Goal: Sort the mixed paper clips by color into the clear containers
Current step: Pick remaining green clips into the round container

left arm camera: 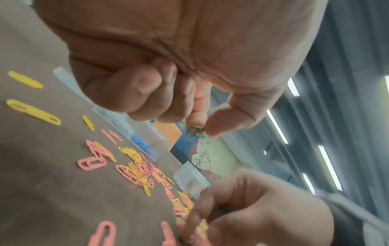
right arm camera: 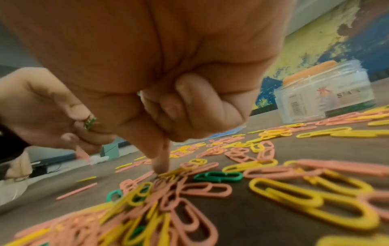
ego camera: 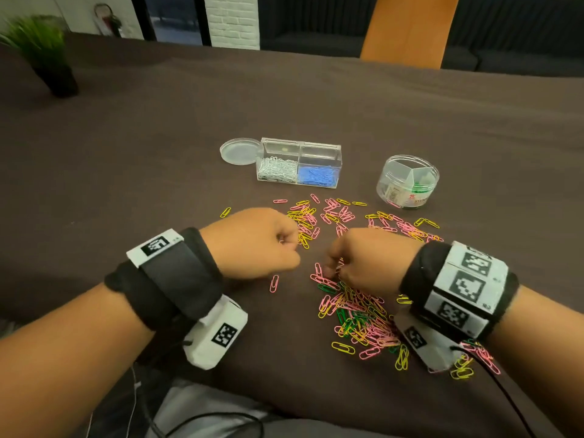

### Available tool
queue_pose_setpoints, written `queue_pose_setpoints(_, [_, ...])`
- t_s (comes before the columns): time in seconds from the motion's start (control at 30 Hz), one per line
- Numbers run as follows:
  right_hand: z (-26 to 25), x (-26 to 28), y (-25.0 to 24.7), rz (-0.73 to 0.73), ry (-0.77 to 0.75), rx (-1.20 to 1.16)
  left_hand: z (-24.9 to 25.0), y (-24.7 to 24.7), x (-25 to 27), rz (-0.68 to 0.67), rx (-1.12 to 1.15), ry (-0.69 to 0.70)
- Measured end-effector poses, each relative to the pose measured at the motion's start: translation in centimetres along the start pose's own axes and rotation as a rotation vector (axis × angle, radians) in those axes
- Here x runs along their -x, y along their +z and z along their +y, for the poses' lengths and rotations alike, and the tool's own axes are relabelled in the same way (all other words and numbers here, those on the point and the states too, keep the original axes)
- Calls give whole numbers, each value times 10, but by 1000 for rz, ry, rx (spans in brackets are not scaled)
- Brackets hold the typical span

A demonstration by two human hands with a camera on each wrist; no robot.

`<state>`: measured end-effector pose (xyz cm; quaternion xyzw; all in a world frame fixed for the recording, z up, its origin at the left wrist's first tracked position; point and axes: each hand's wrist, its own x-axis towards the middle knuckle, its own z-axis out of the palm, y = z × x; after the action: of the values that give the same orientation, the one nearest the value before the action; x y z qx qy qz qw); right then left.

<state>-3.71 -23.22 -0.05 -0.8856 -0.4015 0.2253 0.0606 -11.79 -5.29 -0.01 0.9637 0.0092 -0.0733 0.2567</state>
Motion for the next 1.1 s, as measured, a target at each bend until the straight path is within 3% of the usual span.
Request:
queue_pose_setpoints(0.1, [9,-1,-2,48,41,-71,-8,-8,-4,55,409,-48])
queue_pose_setpoints(0.2, [8,1,-1,76,-39,-122,-11,-10,-5,113,840,-178])
queue_pose_setpoints(0.3, [5,0,4,-39,-71,-74,-11,-10,-7,33,1171,-240])
queue_pose_setpoints(0.37, [7,-3,2,-33,-42,-33,-13,-10,-8,-24,1289,-234])
queue_pose_setpoints(0.5, [9,-7,2,5,-66,-3,-15,-8,-6,-86,1463,-197])
queue_pose_setpoints(0.73, [-1,-11,11,7,-101,128,-6,-6,-3,-325,1542,-107])
queue_pose_setpoints(1.0, [9,-6,11,-52,-44,74,-2,-1,-7,-343,1766,-180])
queue_pose_setpoints(1.1, [10,-3,10,-29,-63,98,-3,0,-7,-339,1739,-192])
